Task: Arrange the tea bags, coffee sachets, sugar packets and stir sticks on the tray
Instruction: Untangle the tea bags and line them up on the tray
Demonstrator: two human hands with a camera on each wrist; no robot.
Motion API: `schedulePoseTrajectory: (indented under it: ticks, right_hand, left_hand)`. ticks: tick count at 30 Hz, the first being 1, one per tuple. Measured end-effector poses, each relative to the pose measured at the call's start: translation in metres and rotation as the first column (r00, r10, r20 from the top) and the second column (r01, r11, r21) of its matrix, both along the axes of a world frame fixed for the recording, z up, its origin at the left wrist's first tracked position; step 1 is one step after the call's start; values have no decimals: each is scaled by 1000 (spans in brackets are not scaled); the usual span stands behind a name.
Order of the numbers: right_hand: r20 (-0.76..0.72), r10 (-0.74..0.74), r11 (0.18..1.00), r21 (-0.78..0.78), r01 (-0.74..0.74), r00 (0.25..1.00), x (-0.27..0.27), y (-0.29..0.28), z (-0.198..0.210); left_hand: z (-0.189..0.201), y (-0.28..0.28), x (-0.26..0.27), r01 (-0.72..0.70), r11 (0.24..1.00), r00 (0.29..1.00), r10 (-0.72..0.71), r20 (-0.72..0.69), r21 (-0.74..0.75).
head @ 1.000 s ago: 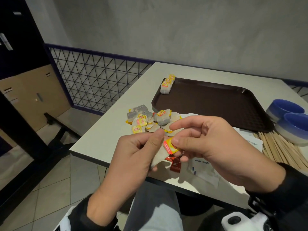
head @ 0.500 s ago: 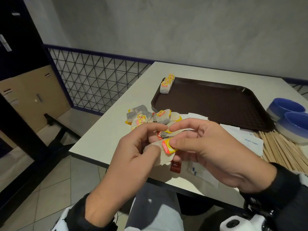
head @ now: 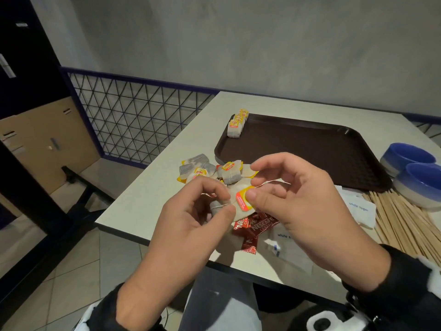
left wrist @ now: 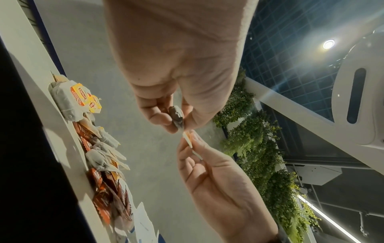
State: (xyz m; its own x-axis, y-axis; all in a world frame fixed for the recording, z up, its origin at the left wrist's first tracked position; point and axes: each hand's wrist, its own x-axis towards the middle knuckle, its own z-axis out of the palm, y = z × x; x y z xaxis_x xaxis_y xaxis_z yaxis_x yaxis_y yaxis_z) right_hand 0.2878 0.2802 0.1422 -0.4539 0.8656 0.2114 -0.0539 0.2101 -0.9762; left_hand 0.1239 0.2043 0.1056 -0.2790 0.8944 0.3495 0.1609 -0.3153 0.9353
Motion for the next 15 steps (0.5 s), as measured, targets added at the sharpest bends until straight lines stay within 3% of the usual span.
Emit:
schedulePoseTrajectory:
  ticks: [7,15]
  right_hand:
    - [32,-8,986,168,2,999,1,3,0]
    - [92,-80,958,283,51,993,1,9,-5]
  left_hand:
    - [-2,5,2,-47,999,999,47,10,3]
    - [-2,7,-1,-30,997,995,36,-89,68]
